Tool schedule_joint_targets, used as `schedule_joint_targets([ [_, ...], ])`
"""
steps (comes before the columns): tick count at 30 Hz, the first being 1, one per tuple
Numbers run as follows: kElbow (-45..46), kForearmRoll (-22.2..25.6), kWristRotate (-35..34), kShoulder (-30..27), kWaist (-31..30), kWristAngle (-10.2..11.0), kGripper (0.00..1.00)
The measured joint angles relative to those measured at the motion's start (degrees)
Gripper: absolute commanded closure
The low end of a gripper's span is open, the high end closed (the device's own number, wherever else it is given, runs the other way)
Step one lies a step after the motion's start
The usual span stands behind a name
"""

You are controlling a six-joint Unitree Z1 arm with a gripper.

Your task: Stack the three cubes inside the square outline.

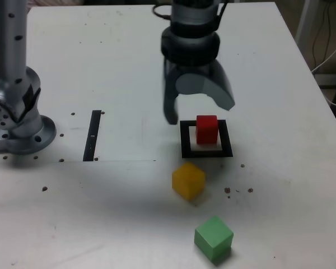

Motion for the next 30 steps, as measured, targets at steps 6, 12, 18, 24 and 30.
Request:
schedule_joint_targets([
  [6,-0.36,0.69,-10.11,-0.38,-5.51,-4.38,0.0],
  [12,0.47,-2.24,-17.52,-0.4,-10.26,-4.54,0.0],
  [18,3.41,-5.42,-27.71,-0.94,-14.38,-0.14,0.0],
  [24,4.62,-7.74,-31.13,-0.81,-14.43,-0.83,0.01],
  [30,5.66,-10.31,-32.65,1.7,-14.58,-4.3,0.02],
])
